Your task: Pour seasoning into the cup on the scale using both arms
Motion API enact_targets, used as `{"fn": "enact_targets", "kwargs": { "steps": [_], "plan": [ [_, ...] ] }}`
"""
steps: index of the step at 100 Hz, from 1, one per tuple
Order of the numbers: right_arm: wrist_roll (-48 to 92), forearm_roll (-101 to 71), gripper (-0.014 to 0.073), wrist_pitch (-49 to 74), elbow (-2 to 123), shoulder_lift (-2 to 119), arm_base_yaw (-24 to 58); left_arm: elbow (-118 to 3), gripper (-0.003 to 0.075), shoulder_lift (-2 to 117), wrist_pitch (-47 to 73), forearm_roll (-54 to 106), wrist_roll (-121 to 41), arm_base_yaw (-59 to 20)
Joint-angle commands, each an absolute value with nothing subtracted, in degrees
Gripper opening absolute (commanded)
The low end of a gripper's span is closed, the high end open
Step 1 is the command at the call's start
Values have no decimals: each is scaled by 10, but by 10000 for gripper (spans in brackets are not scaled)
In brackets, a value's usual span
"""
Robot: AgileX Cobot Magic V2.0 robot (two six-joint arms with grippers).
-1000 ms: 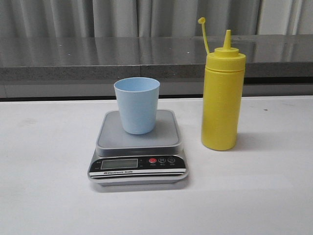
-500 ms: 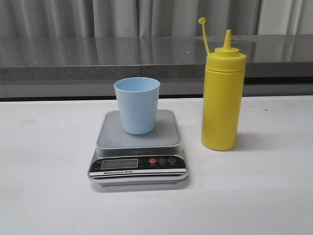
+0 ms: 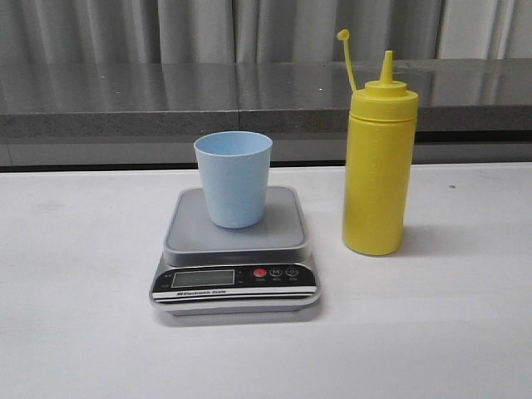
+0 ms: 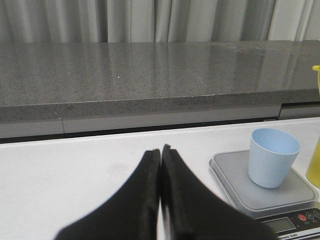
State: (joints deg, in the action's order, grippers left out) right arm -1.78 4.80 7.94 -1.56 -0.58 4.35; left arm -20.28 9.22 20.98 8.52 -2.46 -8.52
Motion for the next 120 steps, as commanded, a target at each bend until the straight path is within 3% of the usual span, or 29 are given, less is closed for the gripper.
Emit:
{"fn": "enact_targets", "kwargs": {
  "steps": [1,24,74,120],
  "plan": [
    [-20,54,-120,29,-16,-15,40,-219,-18,98,158,66,-23,-86],
    [-20,54,-120,29,-16,-15,40,-200,-18,98,113,-26,-23,-74],
    [-20,54,-120,29,-16,-15,40,-46,-18,-24,43,-25,-23,-15],
    [-20,54,-120,29,-16,-15,40,5,-18,-23,-23,-26,-19,-15]
  ]
}}
